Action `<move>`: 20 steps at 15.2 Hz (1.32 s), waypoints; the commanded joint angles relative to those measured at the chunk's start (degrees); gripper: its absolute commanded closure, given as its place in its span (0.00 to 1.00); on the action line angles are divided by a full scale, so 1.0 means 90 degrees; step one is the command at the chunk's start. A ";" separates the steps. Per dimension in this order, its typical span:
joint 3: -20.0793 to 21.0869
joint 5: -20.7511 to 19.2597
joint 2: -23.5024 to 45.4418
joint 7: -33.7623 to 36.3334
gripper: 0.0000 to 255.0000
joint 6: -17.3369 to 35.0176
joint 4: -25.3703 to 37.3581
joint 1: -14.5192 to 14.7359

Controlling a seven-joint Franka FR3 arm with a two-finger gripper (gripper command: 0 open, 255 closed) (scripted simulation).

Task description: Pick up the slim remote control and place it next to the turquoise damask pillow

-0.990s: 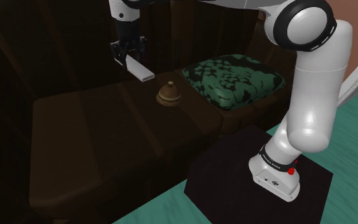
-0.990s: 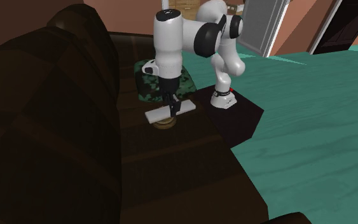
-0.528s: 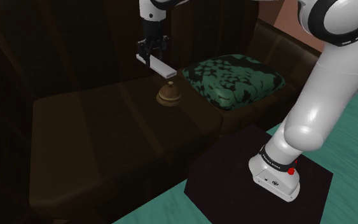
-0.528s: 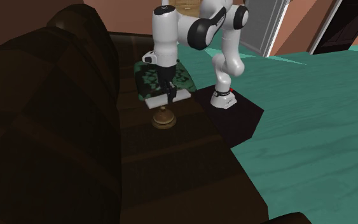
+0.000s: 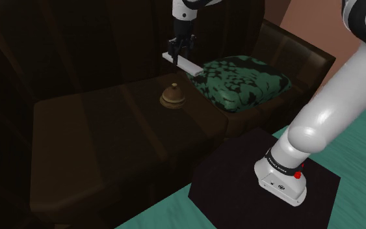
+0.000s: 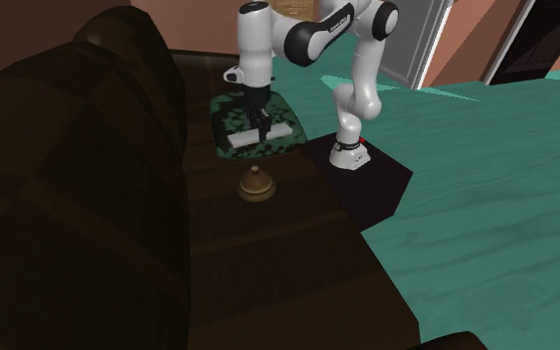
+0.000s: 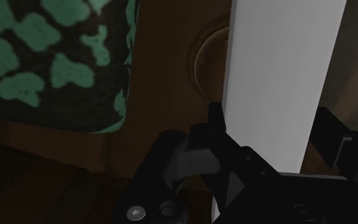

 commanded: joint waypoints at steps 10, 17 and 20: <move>-0.0999 0.0039 -0.1313 -0.1674 1.00 0.0141 -0.1425 -0.0645; -0.1717 -0.0165 -0.1735 -0.2728 1.00 0.0141 -0.1828 -0.1065; -0.2036 -0.0274 -0.1817 -0.3185 1.00 0.0139 -0.1895 -0.1251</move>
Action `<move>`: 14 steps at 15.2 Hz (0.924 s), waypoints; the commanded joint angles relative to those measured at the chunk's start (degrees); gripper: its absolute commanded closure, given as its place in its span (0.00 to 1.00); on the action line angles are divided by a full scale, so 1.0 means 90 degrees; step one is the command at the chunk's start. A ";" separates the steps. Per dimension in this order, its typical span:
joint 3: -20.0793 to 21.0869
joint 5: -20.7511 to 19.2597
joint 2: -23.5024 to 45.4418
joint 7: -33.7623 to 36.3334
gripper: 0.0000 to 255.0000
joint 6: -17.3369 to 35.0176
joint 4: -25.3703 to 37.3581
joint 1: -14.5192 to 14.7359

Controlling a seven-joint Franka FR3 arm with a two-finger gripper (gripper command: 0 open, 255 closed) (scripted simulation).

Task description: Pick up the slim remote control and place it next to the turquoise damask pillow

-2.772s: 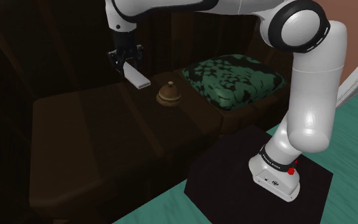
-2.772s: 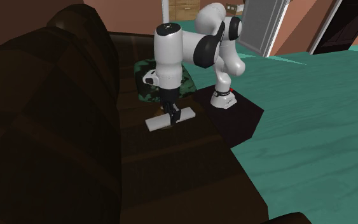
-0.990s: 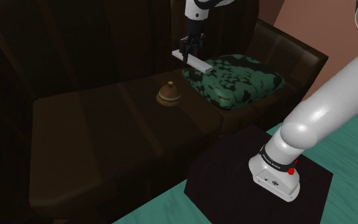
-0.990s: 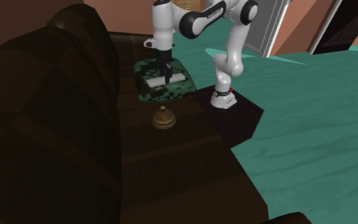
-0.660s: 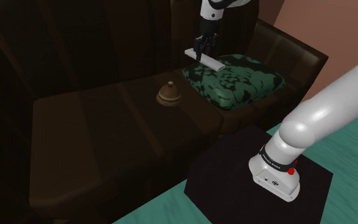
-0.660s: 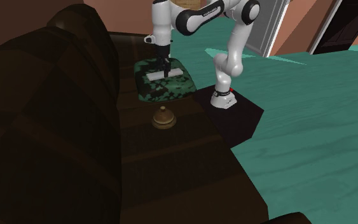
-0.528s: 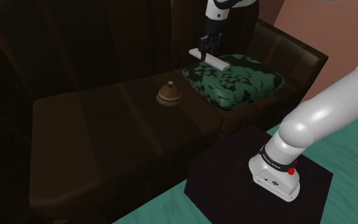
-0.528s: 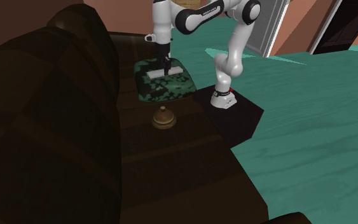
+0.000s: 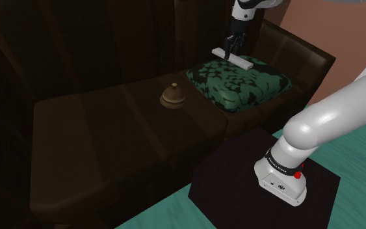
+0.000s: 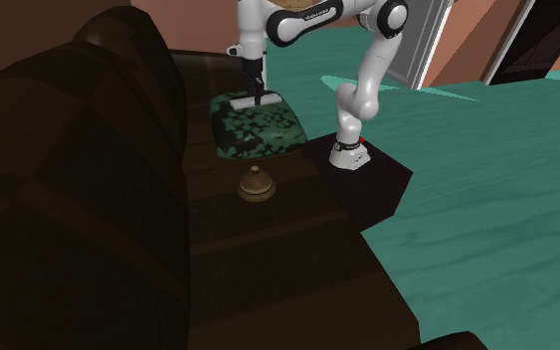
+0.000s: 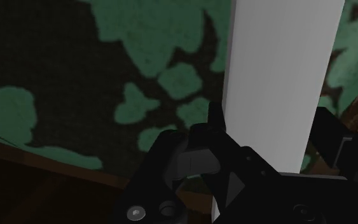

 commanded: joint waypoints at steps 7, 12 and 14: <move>-0.0882 -0.0276 0.0051 -0.1261 1.00 0.0001 0.0105 -0.0486; -0.1442 -0.0375 0.0298 -0.2064 1.00 0.0014 0.0382 -0.0761; -0.1667 -0.0386 0.0447 -0.2395 1.00 0.0018 0.0542 -0.0865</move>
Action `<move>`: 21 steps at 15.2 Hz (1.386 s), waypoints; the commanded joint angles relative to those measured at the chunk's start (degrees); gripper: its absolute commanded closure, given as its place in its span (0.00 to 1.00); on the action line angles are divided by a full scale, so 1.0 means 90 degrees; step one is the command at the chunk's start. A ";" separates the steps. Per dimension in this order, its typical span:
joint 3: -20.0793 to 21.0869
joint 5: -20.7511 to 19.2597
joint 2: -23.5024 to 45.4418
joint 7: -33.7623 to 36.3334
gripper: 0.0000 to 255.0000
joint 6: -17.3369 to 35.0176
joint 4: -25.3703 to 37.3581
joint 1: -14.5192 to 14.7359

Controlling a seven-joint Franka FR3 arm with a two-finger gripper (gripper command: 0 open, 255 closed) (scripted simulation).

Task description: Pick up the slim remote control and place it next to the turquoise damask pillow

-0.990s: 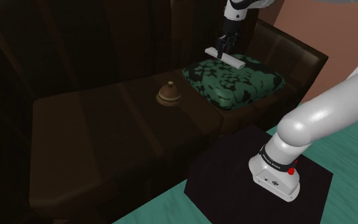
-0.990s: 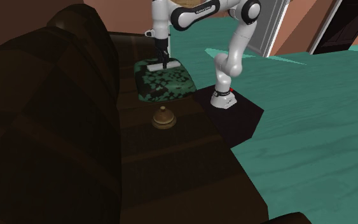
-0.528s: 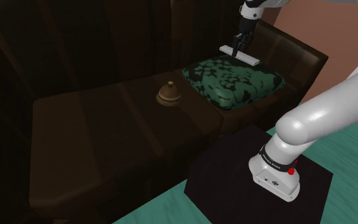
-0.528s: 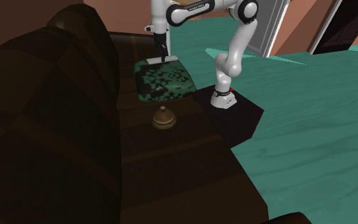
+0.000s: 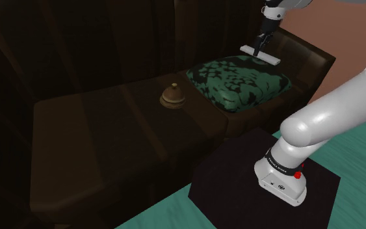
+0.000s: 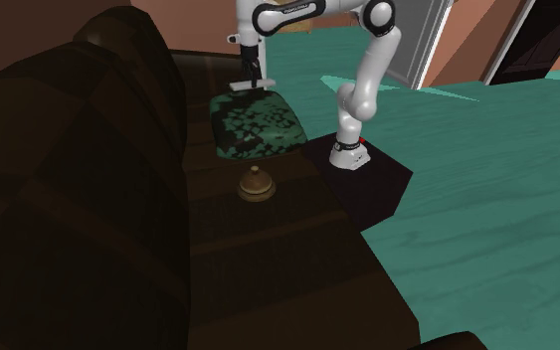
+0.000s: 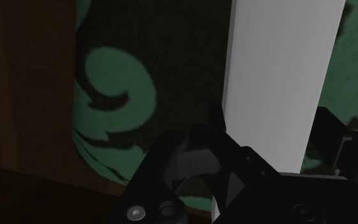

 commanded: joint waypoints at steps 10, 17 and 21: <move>-0.1238 0.0336 0.1255 -0.1956 1.00 -0.0041 0.1299 -0.0551; -0.1873 0.1109 0.2593 -0.3327 1.00 -0.0290 0.2668 -0.1127; -0.2055 0.1705 0.3531 -0.4071 1.00 -0.0600 0.3708 -0.1703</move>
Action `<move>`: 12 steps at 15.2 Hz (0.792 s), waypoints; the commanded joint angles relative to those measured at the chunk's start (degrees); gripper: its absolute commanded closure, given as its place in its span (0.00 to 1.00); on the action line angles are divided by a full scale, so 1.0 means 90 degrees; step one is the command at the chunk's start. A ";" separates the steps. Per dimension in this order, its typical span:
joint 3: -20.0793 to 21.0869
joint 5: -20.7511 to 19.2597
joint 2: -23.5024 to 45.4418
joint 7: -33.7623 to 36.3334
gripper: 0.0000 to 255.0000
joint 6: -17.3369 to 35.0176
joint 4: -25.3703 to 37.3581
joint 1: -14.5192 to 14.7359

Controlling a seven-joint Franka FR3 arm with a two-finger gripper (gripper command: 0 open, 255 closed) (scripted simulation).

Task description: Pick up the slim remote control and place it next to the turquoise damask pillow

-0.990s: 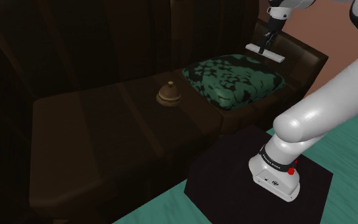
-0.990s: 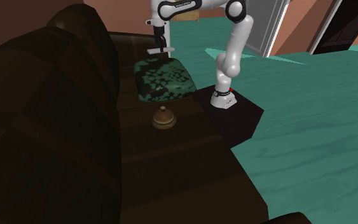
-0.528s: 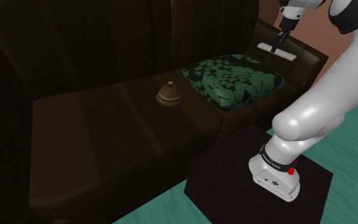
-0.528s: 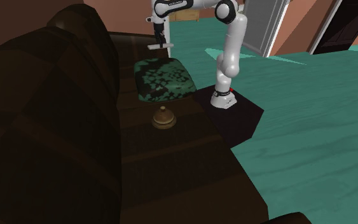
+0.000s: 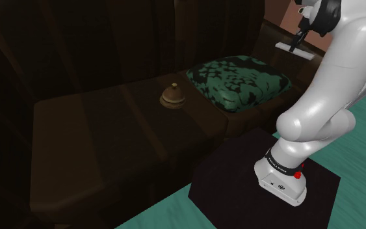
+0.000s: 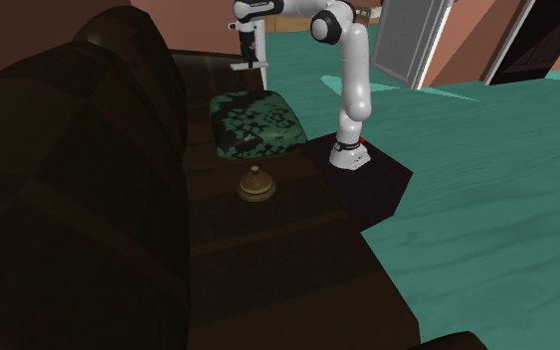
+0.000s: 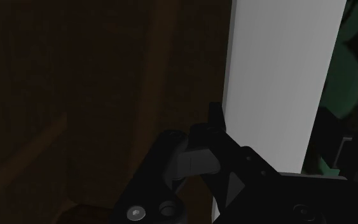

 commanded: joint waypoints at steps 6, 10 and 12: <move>-0.0028 0.0222 0.0332 -0.0304 1.00 0.0315 -0.0055 -0.0209; -0.0013 0.0246 0.0352 -0.0328 1.00 0.0649 -0.0375 -0.0187; -0.0004 0.0264 0.0371 -0.0343 1.00 0.0812 -0.0523 -0.0181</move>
